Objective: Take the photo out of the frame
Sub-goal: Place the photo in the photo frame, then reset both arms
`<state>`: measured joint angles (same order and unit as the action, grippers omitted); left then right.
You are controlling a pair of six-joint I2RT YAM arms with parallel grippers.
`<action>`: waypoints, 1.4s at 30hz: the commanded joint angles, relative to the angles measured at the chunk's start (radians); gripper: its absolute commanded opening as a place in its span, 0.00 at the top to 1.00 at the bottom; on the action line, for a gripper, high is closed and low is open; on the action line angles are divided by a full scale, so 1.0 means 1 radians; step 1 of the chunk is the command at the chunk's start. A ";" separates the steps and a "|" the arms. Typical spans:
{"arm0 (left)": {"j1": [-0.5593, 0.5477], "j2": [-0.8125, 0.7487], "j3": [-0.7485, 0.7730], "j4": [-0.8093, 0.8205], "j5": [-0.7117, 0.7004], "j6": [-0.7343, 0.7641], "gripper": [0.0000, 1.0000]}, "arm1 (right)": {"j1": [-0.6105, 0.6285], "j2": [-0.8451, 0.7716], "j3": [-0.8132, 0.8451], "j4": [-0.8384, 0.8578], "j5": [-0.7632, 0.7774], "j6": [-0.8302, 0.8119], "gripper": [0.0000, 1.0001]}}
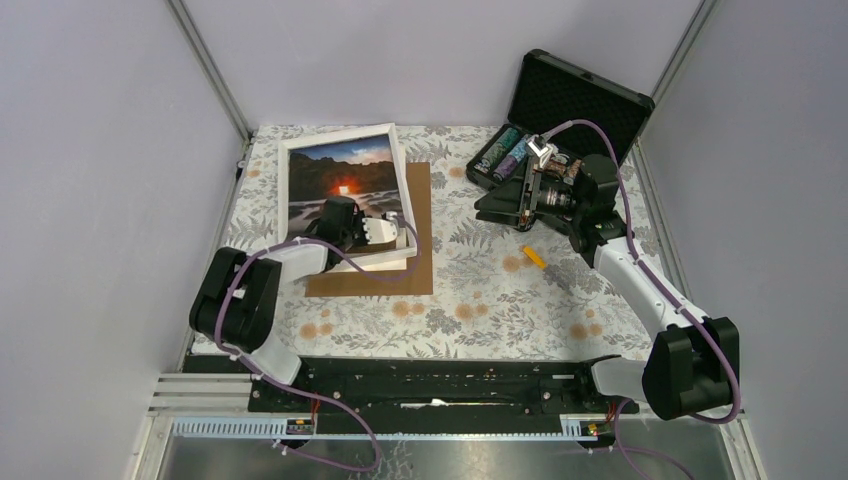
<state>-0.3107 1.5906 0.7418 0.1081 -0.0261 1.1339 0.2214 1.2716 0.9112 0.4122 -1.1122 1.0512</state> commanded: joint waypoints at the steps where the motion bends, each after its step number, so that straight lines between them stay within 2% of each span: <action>1: 0.008 0.057 0.082 0.060 -0.010 -0.010 1.00 | -0.006 -0.016 0.000 0.010 -0.015 -0.022 0.00; 3: 0.011 0.073 0.080 0.080 -0.028 -0.006 0.98 | -0.005 -0.018 0.000 -0.001 -0.014 -0.031 0.00; 4: 0.013 0.073 0.079 0.076 -0.034 -0.003 0.94 | -0.005 -0.020 -0.001 -0.003 -0.014 -0.033 0.00; 6: 0.015 0.051 0.091 -0.002 -0.015 -0.011 0.76 | -0.005 -0.020 0.000 -0.011 -0.017 -0.041 0.00; 10: 0.016 -0.068 0.162 -0.288 0.116 -0.093 0.32 | -0.005 -0.016 0.000 -0.025 -0.015 -0.060 0.00; 11: 0.018 -0.099 0.181 -0.341 0.147 -0.118 0.26 | -0.006 -0.016 0.000 -0.026 -0.014 -0.062 0.00; 14: 0.020 -0.183 0.232 -0.503 0.236 -0.191 0.18 | -0.006 -0.017 0.002 -0.026 -0.012 -0.067 0.00; 17: 0.041 -0.251 0.288 -0.600 0.319 -0.282 0.08 | -0.005 -0.015 0.005 -0.028 -0.013 -0.072 0.00; 22: 0.195 -0.209 0.403 -0.597 0.337 -0.491 0.06 | -0.005 -0.005 0.004 -0.026 -0.011 -0.077 0.00; 28: 0.422 0.043 0.585 -0.512 0.291 -0.754 0.09 | -0.005 -0.001 0.003 -0.019 -0.011 -0.080 0.00; 32: 0.497 0.201 0.678 -0.484 0.259 -0.808 0.10 | -0.005 -0.003 0.001 -0.027 -0.012 -0.089 0.00; 38: 0.540 0.370 0.743 -0.412 0.170 -0.789 0.10 | -0.005 -0.002 -0.004 -0.040 -0.011 -0.104 0.00; 42: 0.553 0.465 0.798 -0.428 0.217 -0.781 0.10 | -0.006 0.006 -0.001 -0.043 -0.009 -0.106 0.00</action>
<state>0.2310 2.0037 1.4567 -0.3695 0.1761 0.3664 0.2214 1.2751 0.9043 0.3626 -1.1118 0.9684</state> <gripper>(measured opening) 0.896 0.994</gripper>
